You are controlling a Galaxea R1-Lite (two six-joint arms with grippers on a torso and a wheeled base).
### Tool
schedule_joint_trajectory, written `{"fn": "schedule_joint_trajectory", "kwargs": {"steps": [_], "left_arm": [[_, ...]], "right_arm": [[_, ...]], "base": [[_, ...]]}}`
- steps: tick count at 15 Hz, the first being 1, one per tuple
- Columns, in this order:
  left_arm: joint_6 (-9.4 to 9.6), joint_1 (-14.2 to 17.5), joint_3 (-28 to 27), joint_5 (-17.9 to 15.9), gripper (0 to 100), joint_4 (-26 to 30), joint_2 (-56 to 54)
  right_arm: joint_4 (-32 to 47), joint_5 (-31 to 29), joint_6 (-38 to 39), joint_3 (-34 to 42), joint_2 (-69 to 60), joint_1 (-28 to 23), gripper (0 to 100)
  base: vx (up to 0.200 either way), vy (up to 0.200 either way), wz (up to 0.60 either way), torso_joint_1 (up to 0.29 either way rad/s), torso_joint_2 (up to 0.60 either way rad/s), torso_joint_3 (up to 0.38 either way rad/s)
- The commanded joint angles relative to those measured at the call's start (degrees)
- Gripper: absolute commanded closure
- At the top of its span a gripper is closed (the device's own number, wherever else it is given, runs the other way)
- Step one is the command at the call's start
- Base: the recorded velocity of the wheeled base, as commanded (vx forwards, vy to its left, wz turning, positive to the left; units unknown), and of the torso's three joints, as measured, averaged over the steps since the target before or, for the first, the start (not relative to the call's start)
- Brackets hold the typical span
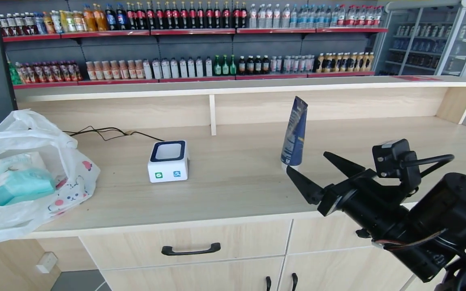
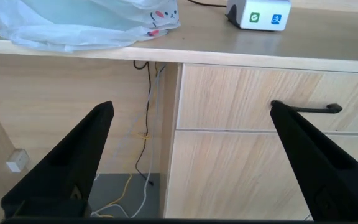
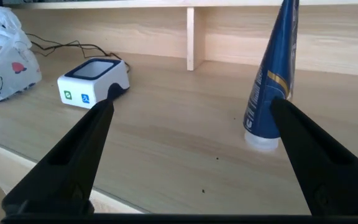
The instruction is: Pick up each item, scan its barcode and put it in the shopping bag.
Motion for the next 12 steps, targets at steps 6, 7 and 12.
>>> {"fn": "schedule_joint_trajectory", "kwargs": {"steps": [6, 7, 12], "left_arm": [[0.0, 0.0, 0.0, 0.0, 0, 0.0, 0.1], [0.0, 0.0, 0.0, 0.0, 0, 0.0, 0.1], [0.0, 0.0, 0.0, 0.0, 0, 0.0, 0.1]], "right_arm": [[-0.1, 0.0, -1.4, -6.3, 10.2, -4.0, 0], [-0.1, 0.0, -1.4, -6.7, 10.8, -4.0, 0], [-0.1, 0.0, -1.4, -5.6, 10.2, -5.1, 0]], "base": [[0.0, 0.0, 0.0, 0.0, 0.0, 0.0], [0.0, 0.2, 0.0, 0.002, 0.01, 0.002], [0.0, 0.08, 0.0, 0.0, 0.0, 0.004]]}}
